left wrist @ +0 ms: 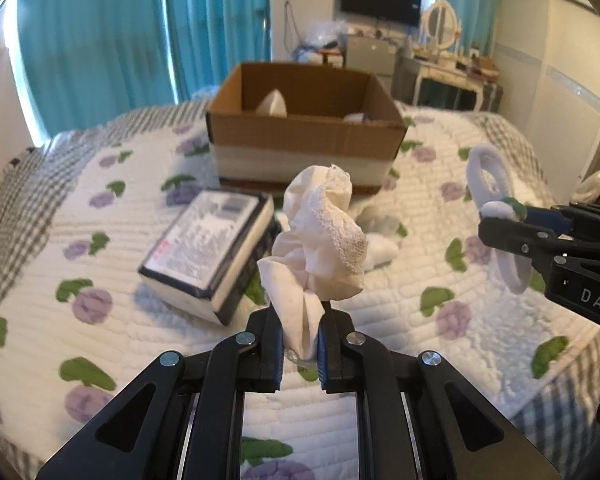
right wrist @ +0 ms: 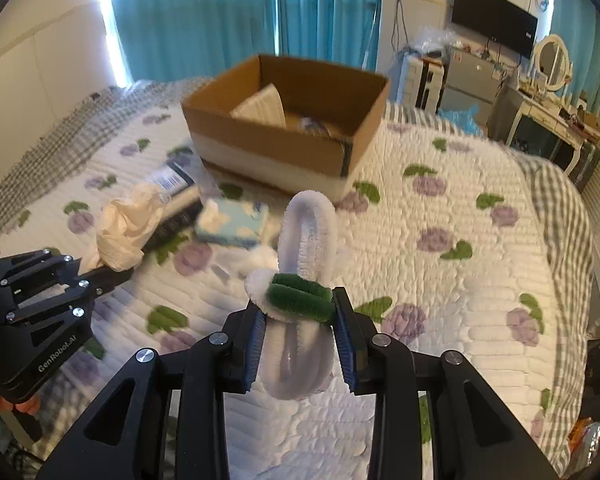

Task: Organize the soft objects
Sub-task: 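Carry the cloth and fuzzy loop over the box and release both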

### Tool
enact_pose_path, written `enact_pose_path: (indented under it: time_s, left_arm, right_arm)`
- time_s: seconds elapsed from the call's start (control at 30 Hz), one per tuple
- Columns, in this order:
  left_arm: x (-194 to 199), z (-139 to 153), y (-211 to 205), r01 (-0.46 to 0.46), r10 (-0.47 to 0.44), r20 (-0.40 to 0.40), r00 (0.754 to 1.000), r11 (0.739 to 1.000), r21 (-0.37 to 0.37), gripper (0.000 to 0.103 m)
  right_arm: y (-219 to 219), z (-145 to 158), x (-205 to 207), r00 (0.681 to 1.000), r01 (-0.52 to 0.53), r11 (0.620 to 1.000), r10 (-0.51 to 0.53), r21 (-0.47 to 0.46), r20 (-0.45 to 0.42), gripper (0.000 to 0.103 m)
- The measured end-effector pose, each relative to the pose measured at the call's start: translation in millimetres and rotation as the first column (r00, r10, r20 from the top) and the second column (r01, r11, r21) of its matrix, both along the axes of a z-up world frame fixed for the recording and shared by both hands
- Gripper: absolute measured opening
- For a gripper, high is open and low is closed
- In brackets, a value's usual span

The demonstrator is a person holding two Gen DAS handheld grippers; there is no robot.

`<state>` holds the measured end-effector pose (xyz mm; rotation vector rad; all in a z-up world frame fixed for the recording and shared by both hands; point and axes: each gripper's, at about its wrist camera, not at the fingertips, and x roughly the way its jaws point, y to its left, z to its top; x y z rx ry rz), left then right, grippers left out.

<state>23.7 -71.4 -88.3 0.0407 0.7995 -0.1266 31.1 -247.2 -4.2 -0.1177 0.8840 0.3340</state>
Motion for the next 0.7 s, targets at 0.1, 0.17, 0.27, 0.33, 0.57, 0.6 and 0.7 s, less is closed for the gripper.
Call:
enact_pose_path:
  time_s: [0.1,0.17,0.27,0.33,0.57,0.6,0.7]
  left_arm:
    - [-4.8,15.8,1.6,0.008,-0.008,0.028,1.000,1.000,0.000,0.012]
    - [-7.2,26.9,2.7,0.013,-0.013,0.057,0.998,1.000,0.001,0.012]
    - [-8.4,42.4,6.9,0.009,-0.009,0.106,0.994,1.000,0.001,0.012]
    - [-5.6,55.1,10.2,0.006,-0.006,0.140,0.990,1.000,0.000,0.012]
    - [21.5,100.3,19.5,0.019,-0.022,0.250,0.968,1.000,0.014,0.012]
    - [27.5,105.9,19.9,0.021,-0.026,0.263,0.964,1.000,0.020,0.012]
    - [53.6,117.5,19.1,0.025,-0.038,0.299,0.954,0.999,0.048,0.012]
  right_arm:
    - [6.8,17.8,-8.4,0.999,-0.013,1.000,0.012,0.006,0.036,0.031]
    - [13.1,31.9,-13.0,0.998,-0.032,0.999,0.031,0.014,0.060,0.031]
    - [20.7,52.2,-15.9,0.994,-0.060,0.998,0.057,0.033,0.092,0.031]
    - [27.1,66.7,-14.6,0.991,-0.073,0.997,0.069,0.027,0.117,0.031]
    - [37.9,109.3,2.0,0.976,-0.079,0.997,0.075,0.011,0.205,0.031]
    - [38.6,114.1,6.8,0.974,-0.075,0.997,0.071,0.009,0.216,0.031]
    - [41.0,127.9,25.9,0.969,-0.065,0.998,0.061,0.011,0.241,0.031]
